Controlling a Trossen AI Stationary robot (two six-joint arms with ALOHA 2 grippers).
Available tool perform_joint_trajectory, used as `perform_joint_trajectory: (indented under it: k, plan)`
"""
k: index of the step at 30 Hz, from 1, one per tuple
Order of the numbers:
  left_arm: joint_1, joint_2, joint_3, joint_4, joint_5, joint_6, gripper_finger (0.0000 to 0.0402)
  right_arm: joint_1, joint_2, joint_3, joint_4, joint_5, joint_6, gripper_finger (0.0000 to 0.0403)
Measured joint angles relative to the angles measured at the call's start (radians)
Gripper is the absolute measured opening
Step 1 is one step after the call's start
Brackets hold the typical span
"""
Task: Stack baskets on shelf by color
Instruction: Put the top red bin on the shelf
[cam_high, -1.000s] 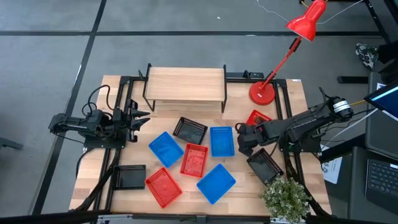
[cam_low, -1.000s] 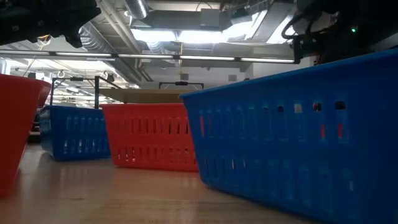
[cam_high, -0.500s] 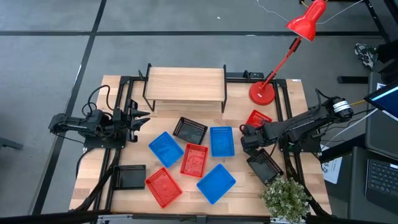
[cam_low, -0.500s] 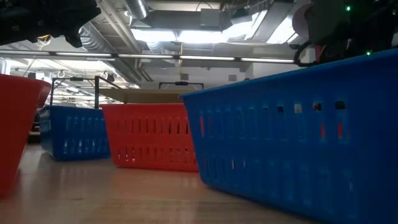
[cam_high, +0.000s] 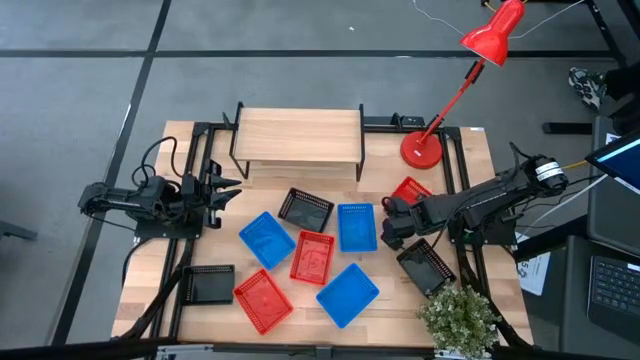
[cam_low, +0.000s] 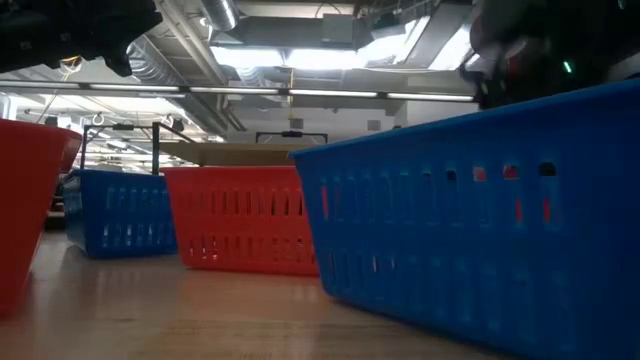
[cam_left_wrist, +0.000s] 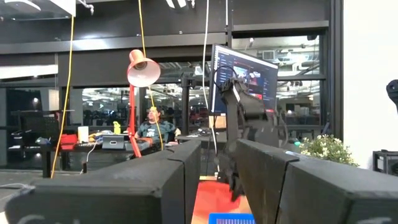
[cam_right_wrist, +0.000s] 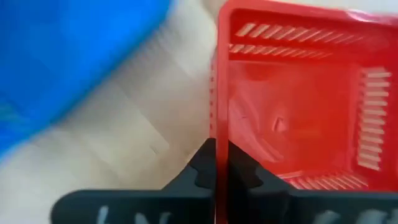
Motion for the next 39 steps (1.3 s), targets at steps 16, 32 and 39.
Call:
perform_joint_trajectory:
  k: [16,32,39]
  plan:
    - [0.0,0.0,0.0,0.0,0.0,0.004,0.0094,-0.194,-0.001,0.542,0.238,0.42,-1.076,0.0002]
    - [0.0,0.0,0.0,-0.001,0.0,0.003,0.0094,-0.662,0.271,0.614,0.269,-0.259,-1.295,0.0]
    - [0.0,0.0,0.0,-0.001,0.0,0.003,0.0094,-0.647,0.354,0.741,0.085,-0.258,-1.252,0.0]
